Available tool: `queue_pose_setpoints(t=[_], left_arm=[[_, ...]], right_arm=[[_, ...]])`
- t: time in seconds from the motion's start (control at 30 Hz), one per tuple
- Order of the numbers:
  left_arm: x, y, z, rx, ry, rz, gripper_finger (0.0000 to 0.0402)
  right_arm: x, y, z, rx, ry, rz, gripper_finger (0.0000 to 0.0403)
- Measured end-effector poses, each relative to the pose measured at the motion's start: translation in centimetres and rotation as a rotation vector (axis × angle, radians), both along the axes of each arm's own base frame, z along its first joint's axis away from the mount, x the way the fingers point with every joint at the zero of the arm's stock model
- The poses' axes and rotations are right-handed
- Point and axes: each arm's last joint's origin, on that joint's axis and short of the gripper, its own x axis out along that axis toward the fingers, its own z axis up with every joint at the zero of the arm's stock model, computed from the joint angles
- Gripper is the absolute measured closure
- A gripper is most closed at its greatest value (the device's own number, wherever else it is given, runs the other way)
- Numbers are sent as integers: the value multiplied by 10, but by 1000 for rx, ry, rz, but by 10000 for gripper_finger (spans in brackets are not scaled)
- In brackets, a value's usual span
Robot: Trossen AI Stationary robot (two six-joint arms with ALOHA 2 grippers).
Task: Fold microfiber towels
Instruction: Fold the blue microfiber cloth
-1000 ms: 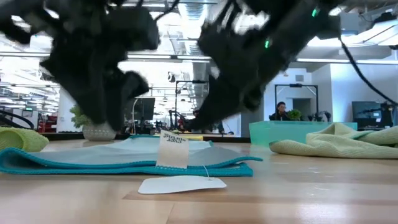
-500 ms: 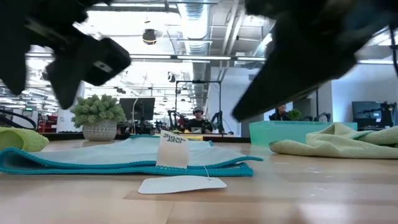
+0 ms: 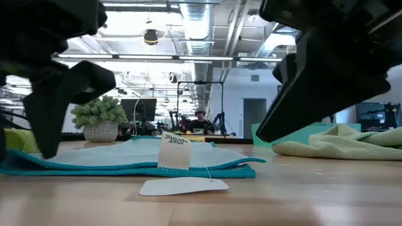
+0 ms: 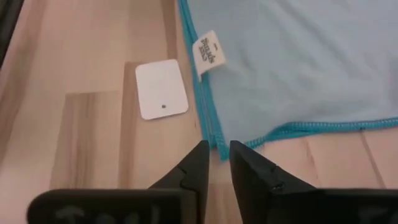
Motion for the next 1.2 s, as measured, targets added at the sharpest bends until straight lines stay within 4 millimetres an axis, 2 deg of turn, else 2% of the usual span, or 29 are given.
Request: queue_pose_setpoints(t=[0.37,0.7,1.07,1.2], left_arm=[[1,0,-1,1,-1,-1,256],[2,1,-1,-4,1,13,315],[4,5,-1,-6,1,29,364],[5,6,-1,-8,1,37,383]], right_arm=[[0,0,-4,-41,18,48,305],[5,1,-26,-116,40,109,305],[2,0,-26,-198,22,83,303],[2,1,-26,-207,21,95,284]])
